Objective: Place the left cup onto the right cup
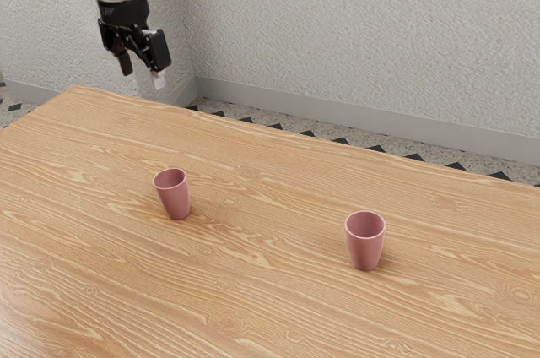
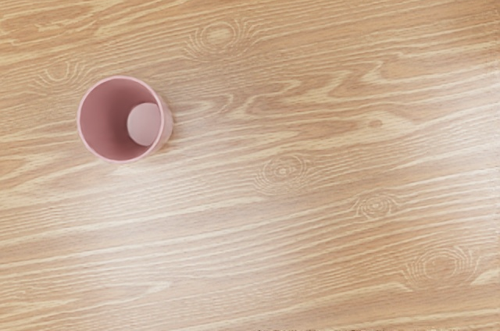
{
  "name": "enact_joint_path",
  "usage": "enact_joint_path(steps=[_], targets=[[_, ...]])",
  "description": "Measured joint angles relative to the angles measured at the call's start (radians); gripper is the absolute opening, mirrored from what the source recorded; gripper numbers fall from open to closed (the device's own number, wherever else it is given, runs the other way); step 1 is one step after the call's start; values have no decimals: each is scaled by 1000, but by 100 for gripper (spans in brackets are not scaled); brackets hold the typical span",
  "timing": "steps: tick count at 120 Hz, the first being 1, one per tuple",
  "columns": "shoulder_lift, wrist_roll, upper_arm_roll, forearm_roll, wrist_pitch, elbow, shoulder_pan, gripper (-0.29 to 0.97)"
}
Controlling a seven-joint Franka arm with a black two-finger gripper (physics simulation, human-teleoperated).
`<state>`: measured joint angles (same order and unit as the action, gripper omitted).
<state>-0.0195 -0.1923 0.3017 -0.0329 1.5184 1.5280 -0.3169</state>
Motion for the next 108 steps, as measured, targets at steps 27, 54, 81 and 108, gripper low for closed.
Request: enact_joint_path(steps=[27,54,81,108], targets=[[-27,-16,33,-12,89,125,-36,66],[70,-25,73,0,236,210,115,66],[164,-29,73,53,351,222,127,66],[199,-32,72,79,444,284,135,66]])
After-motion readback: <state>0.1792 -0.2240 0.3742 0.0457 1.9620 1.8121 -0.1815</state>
